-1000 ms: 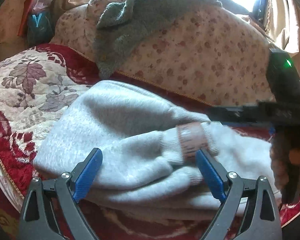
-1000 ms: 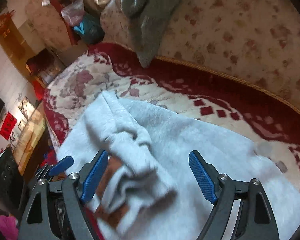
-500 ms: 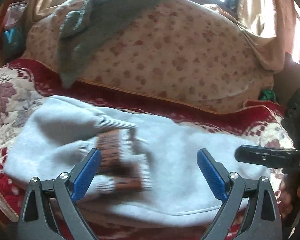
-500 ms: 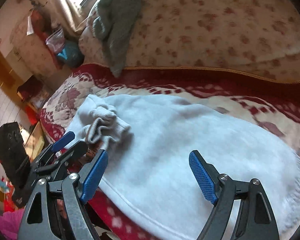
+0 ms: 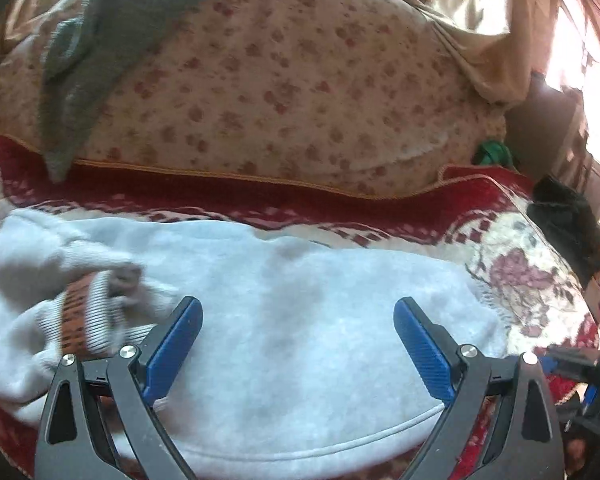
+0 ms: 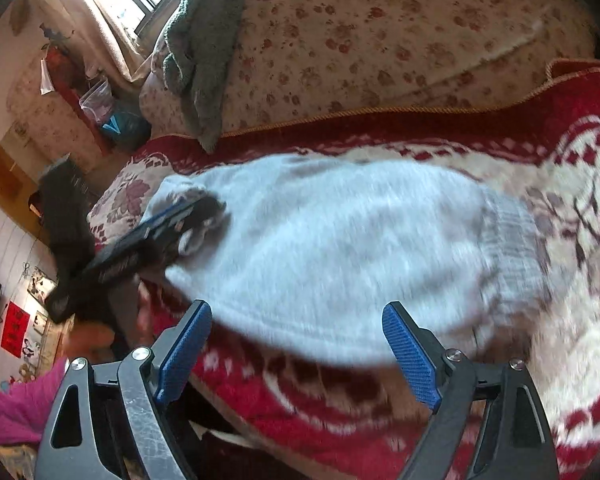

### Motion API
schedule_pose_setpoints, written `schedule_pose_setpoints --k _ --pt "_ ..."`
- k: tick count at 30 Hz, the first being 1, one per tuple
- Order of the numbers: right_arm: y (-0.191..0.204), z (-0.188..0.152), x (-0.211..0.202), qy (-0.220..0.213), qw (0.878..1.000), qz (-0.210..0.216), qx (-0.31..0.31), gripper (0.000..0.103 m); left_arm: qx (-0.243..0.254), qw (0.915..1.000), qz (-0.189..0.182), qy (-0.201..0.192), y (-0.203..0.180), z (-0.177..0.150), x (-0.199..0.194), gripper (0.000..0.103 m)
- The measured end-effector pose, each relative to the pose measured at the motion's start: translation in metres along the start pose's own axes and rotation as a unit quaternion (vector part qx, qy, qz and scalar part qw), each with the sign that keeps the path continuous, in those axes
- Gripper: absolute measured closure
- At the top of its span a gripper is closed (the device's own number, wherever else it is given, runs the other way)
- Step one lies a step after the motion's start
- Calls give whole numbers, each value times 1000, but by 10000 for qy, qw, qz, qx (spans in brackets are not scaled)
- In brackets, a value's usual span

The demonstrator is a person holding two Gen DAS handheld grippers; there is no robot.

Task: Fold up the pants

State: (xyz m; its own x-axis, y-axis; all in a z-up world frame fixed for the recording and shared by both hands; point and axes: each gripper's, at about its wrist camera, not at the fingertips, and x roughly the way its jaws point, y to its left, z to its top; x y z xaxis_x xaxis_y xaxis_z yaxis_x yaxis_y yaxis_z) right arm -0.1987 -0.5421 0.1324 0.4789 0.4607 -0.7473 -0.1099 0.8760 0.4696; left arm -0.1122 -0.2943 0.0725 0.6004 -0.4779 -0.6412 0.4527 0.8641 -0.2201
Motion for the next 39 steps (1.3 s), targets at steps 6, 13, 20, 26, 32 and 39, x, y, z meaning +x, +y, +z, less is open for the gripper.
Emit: schedule_pose_setpoints --k 6,13,20,26,32,39 --pt "-28 -32 2 153 9984 135 535 11 485 9961 -613 401 -21 16 31 7" --pt "-63 -46 22 41 9902 342 1353 8 1015 9805 -1204 1180 -33 40 81 7" --pt "-71 -53 33 -480 9892 696 1199 5 1776 9554 -1696 1642 -58 64 121 7" --pt "-67 -57 36 -891 9874 915 930 2 1958 9351 -2051 2124 -73 71 166 7" --pt "-72 -49 45 -1175 9821 1133 938 1 2351 9049 -2380 2633 -89 66 196 7" --pt "-73 -48 46 -1283 9785 1252 1017 1 2474 8703 -2750 3252 -102 61 224 7"
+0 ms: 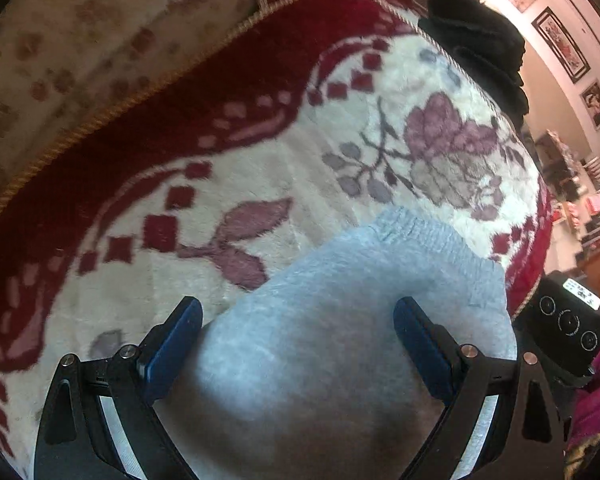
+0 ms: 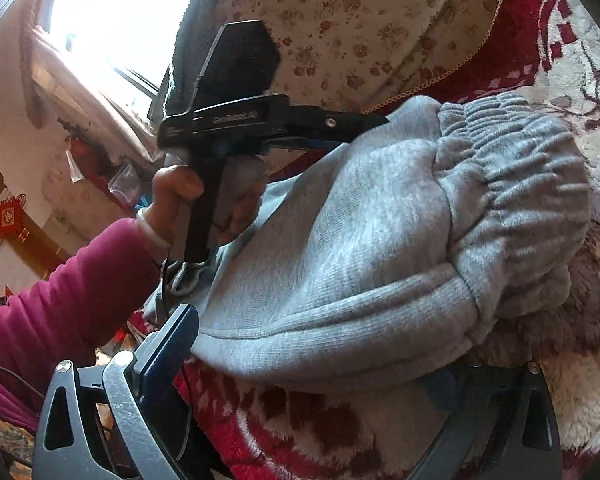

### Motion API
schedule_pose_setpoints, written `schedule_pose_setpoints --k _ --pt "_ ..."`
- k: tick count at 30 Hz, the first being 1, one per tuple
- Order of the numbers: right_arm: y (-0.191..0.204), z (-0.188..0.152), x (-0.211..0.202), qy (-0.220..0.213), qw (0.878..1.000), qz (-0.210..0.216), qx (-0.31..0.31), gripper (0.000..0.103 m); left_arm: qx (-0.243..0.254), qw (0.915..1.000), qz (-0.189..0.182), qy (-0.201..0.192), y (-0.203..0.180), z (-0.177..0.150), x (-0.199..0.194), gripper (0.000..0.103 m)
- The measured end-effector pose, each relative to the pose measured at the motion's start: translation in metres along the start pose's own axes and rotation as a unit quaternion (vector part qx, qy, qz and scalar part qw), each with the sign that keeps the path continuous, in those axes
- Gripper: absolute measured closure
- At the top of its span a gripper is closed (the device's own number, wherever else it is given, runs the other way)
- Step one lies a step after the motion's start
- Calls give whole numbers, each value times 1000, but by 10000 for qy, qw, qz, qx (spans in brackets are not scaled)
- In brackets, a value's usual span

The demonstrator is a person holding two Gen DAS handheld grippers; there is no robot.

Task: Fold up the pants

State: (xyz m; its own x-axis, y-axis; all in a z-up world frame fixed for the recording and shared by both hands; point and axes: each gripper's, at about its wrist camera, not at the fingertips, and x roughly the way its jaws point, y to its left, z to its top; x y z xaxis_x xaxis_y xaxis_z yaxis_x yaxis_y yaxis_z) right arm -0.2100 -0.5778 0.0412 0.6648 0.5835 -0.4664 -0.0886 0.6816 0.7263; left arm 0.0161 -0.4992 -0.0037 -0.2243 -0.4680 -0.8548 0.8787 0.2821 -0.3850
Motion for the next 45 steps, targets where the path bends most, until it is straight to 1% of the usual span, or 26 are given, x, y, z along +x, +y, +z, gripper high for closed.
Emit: schedule_pose_setpoints --k 3,6,7,8,9,10,11,12,13,14,15,17,20,23,29,31,34,38,41,43,45 --pt "-1 4 0 10 9999 64 112 1 -32 9997 -198 163 3 1 9 7" --pt "-1 5 2 -22 9998 87 196 3 -90 9994 -302 148 6 0 13 8" --pt "-2 8 3 -35 9997 33 230 4 -128 9992 -372 110 7 -1 13 15" --pt "-2 7 3 -33 9997 -15 252 10 -173 9990 -410 51 7 -2 13 21" --pt "-3 7 3 -18 9996 -26 291 22 -263 9988 -417 -2 9 -2 13 23" --pt "-7 8 4 7 9992 -29 411 30 -320 9986 -431 -38 10 -2 12 30" --pt "-13 9 4 10 9983 96 577 42 -357 9983 -455 -80 10 -2 10 39" --pt "-14 10 2 -8 9975 186 688 46 -380 9980 -499 -117 11 -3 7 43" --pt "-15 11 1 -17 9967 258 763 48 -372 9979 -519 -141 10 -4 5 50" --pt "-14 13 0 -19 9966 289 769 50 -345 9980 -503 -173 9 -5 2 55" --pt "-10 13 -2 -39 9970 291 717 52 -344 9978 -516 -215 8 -6 -1 57" --pt "-3 17 -4 -86 9976 317 613 55 -367 9969 -616 -314 6 -8 -8 68" --pt "13 28 -6 -155 9985 362 375 57 -321 9963 -611 -508 -2 -11 -23 71" --pt "32 37 -6 -212 9989 396 113 57 -327 9952 -607 -690 -6 -14 -39 72" --pt "83 58 1 -230 9967 532 -559 57 -363 9893 -556 -1302 -11 -27 -99 72" --pt "104 65 8 -212 9947 581 -816 57 -446 9852 -537 -1563 -9 -36 -126 72" --pt "135 75 21 -158 9909 684 -1148 57 -503 9793 -341 -1932 -5 -55 -166 72" --pt "177 85 47 -3 9843 804 -1574 57 -722 9682 -154 -2391 8 -88 -219 79" --pt "212 89 72 143 9766 905 -1945 57 -920 9575 9 -2735 21 -121 -256 82" --pt "232 90 89 269 9720 946 -2133 57 -1103 9481 129 -2978 32 -149 -280 82" --pt "254 87 108 436 9653 979 -2380 57 -1274 9402 169 -3155 41 -176 -298 90"
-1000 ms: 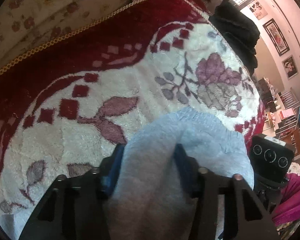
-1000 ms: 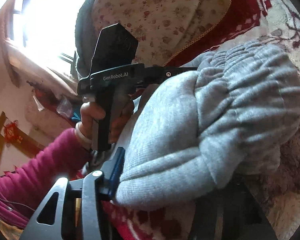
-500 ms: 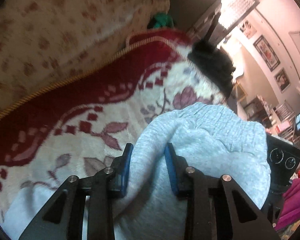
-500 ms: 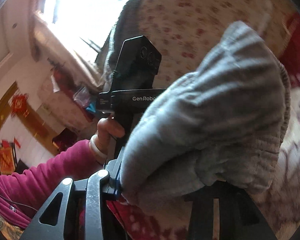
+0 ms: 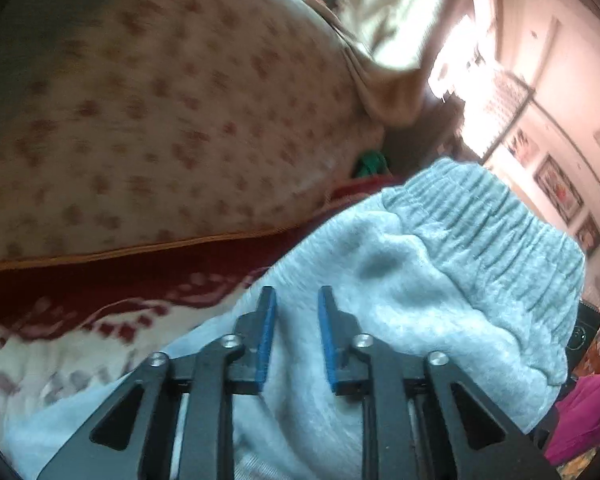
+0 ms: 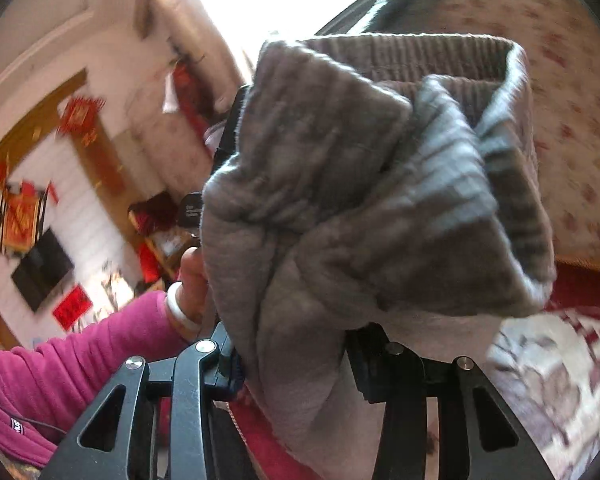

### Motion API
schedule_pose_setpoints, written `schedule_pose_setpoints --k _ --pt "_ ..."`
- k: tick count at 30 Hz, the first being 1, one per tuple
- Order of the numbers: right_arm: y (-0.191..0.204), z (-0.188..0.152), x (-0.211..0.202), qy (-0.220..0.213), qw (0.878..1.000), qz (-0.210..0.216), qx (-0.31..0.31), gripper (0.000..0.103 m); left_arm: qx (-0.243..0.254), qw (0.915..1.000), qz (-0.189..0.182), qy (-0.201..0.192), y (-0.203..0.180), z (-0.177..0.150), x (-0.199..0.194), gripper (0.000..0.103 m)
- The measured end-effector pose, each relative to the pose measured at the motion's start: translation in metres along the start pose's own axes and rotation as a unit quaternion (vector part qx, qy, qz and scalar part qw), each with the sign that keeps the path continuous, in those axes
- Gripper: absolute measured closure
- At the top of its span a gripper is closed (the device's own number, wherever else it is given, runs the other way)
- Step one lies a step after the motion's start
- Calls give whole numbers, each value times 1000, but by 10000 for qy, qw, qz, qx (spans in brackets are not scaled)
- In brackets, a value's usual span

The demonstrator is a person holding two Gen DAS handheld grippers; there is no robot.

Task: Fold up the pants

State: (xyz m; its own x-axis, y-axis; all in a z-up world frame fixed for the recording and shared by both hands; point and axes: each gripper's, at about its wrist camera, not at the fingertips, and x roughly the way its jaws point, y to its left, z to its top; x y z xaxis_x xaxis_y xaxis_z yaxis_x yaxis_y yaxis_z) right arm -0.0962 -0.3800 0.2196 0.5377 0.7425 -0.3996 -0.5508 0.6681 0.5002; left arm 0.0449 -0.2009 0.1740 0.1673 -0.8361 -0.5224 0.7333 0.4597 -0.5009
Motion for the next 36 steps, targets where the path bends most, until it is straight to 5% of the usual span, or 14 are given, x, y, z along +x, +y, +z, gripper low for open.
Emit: schedule_pose_setpoints --k 6,10,12,16,20,29,36 --pt "39 6 82 674 9962 323 -453 57 -784 9939 622 -473 69 -59 -83 94" --pt "50 -10 145 1312 9886 502 -548 57 -1526 9768 1375 -605 122 -120 -120 93" --pt "45 -24 172 1666 9836 539 -433 55 -1899 9660 1615 -678 144 -151 -135 85" --pt "30 -53 201 1903 9802 551 27 53 -2319 9488 1934 -925 161 -189 -162 45" --pt "43 -50 196 1604 9782 1289 297 15 -2250 9432 2076 -1287 145 -198 -190 41" --pt "38 -45 142 1305 9815 1325 453 12 -1218 9550 2176 -1603 47 -158 -199 23" --pt "1 -23 85 711 9967 -80 371 11 -664 9684 2021 -1303 -13 -139 -149 21"
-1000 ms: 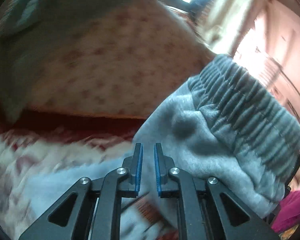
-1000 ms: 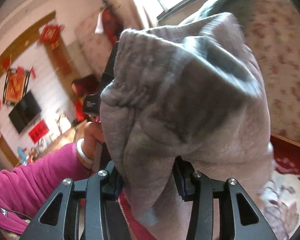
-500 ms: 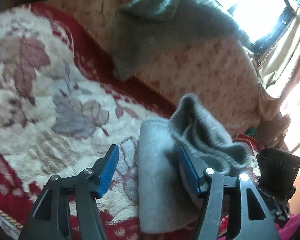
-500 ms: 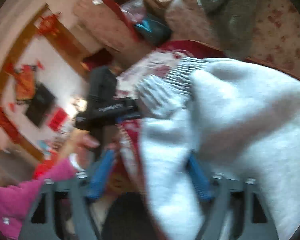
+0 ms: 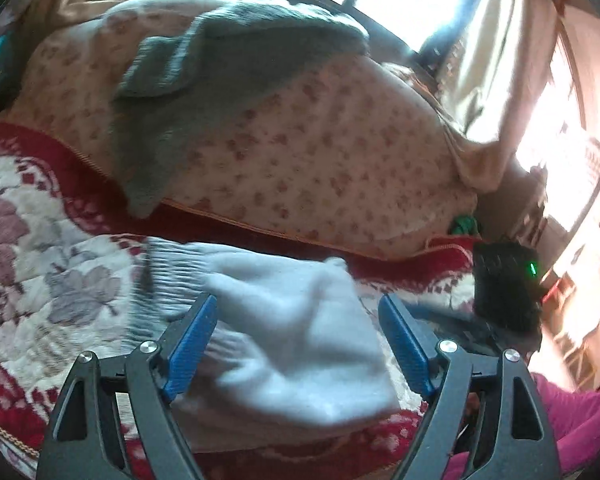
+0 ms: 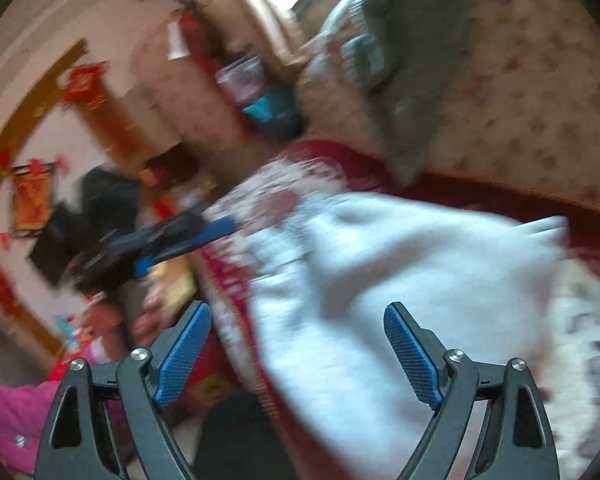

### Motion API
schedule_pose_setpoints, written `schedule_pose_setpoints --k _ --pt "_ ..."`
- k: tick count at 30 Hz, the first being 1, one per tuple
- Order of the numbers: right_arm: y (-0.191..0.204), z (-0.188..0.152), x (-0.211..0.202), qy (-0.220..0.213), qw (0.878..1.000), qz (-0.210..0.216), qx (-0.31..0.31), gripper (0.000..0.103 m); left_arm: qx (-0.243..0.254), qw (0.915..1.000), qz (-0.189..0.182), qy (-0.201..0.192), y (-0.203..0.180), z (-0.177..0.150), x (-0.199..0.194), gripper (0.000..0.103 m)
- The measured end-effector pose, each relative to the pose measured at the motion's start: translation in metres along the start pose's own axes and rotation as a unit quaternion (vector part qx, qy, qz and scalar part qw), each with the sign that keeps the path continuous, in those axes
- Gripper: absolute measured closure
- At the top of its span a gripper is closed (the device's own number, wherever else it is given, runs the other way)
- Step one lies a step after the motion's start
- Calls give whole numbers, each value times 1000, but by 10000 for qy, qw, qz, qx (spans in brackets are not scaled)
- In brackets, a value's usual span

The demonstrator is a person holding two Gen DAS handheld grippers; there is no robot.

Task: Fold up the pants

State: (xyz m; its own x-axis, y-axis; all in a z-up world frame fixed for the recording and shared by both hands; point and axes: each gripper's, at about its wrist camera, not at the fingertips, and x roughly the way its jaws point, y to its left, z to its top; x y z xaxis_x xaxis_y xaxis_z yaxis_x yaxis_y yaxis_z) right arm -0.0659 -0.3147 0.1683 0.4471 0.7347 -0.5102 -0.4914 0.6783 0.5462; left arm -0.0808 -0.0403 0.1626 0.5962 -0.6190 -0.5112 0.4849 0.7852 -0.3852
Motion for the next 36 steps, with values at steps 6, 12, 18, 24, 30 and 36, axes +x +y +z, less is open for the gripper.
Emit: schedule_pose_setpoints --k 6,12,18,24,30,36 --pt "-41 11 6 27 9930 -1157 246 10 477 9979 380 232 -36 -24 34 21" --pt "-52 21 43 125 9843 -1740 267 10 459 9943 888 366 -21 -46 52 21" --pt "-45 26 65 111 9711 -2380 -124 8 -16 9946 978 344 14 -70 47 21" --pt "-58 28 93 342 9633 -2663 -20 2 -19 9943 1063 110 17 -89 50 21" --pt "-70 23 91 266 9653 -2595 146 0 -219 9922 1225 -8 13 -86 53 21" --pt "-63 20 68 217 9663 -2529 429 0 -341 9865 1596 -97 0 -80 51 21"
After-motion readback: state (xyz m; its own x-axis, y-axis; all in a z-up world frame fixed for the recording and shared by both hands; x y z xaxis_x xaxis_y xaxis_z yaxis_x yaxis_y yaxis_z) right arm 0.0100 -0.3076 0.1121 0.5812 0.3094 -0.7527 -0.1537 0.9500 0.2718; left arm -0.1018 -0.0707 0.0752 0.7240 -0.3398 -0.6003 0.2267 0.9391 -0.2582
